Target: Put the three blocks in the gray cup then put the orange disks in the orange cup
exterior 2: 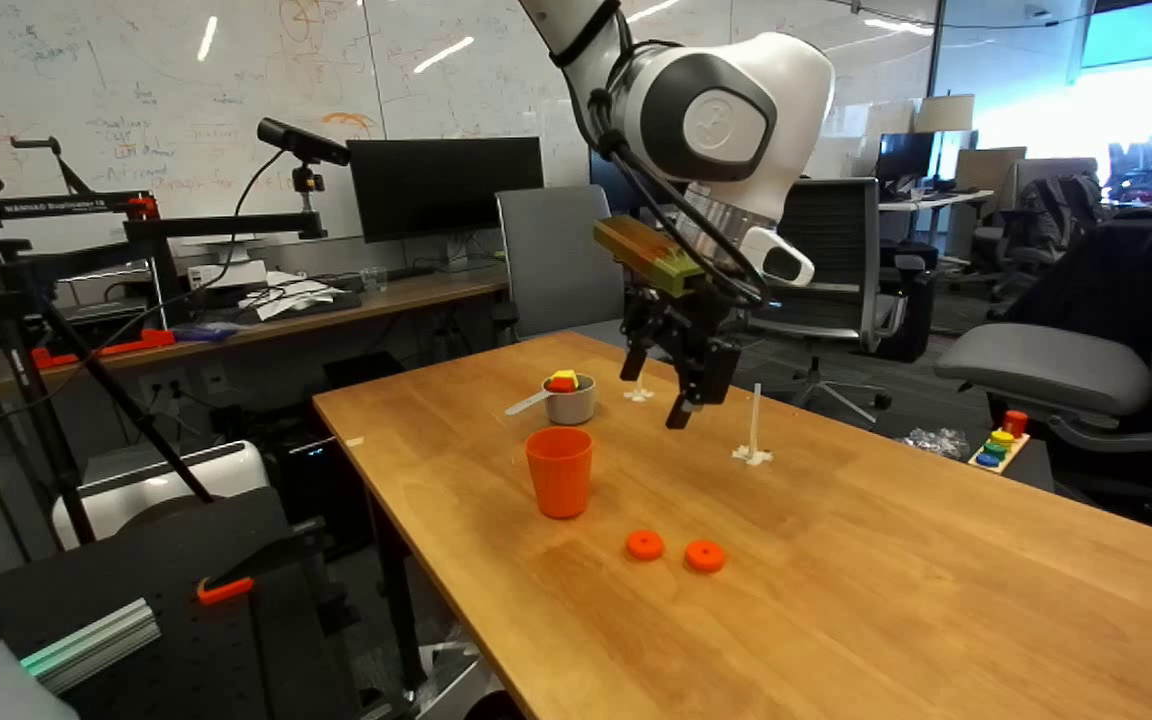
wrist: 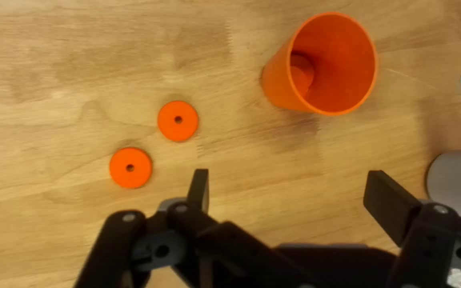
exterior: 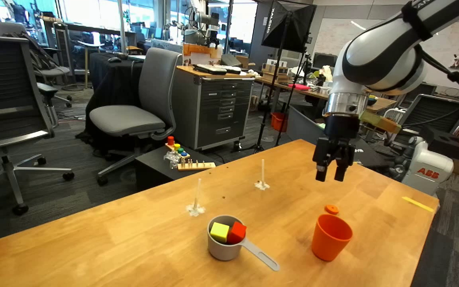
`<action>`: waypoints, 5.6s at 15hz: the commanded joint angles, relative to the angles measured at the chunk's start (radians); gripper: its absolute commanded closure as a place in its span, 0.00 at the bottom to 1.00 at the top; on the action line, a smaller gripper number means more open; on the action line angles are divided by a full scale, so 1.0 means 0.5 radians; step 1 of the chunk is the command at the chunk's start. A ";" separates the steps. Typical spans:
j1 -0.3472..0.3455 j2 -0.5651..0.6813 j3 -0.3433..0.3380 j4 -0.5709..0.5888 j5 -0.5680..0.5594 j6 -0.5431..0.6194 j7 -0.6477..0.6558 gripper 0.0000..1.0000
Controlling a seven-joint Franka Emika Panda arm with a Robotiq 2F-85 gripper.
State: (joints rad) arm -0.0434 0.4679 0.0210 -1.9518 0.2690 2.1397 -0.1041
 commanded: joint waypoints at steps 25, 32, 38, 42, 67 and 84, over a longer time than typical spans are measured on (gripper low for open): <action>-0.133 0.369 -0.141 0.110 0.065 0.277 0.628 0.00; -0.232 0.494 -0.106 0.155 0.290 0.243 0.621 0.00; -0.251 0.531 -0.115 0.167 0.350 0.241 0.647 0.00; -0.243 0.515 -0.121 0.158 0.339 0.238 0.665 0.25; -0.042 0.510 -0.263 0.147 0.131 0.223 1.164 0.00; -0.047 0.441 -0.224 0.123 0.154 0.238 1.080 0.82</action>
State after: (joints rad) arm -0.0699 0.7305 -0.1014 -1.8764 0.3437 2.2689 0.4521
